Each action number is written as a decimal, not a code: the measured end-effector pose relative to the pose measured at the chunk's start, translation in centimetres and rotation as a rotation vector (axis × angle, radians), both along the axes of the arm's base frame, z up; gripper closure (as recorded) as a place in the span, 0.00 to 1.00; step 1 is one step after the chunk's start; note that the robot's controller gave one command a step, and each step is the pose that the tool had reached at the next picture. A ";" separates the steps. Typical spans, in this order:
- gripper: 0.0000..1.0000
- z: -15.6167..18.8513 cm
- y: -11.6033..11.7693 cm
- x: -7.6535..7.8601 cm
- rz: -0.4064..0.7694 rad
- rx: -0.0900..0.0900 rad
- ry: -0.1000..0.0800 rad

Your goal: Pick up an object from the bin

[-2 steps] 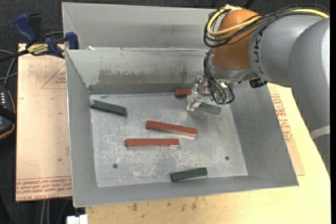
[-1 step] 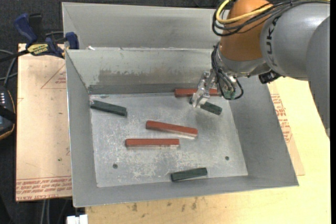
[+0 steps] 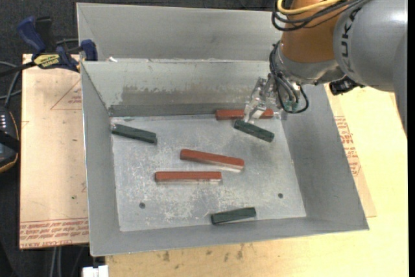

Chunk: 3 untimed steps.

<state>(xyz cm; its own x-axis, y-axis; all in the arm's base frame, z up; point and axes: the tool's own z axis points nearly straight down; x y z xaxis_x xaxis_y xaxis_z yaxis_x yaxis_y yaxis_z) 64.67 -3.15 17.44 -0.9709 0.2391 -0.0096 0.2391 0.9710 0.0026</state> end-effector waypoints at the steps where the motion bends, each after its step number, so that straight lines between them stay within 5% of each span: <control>1: 1.00 0.2 -0.5 -1.6 -0.065 0.001 0.009; 2: 0.00 4.8 0.0 -1.4 -0.121 0.001 0.006; 3: 0.00 4.8 0.0 -1.4 -0.120 0.001 0.007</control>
Offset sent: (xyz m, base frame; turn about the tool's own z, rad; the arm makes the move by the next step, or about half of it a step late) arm -0.0151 -0.0003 0.0479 0.1233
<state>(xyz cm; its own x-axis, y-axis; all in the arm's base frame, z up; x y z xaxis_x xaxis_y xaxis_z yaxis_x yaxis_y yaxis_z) 63.24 -3.11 22.24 -0.9352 0.3540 -0.0032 0.3540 0.9352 0.0011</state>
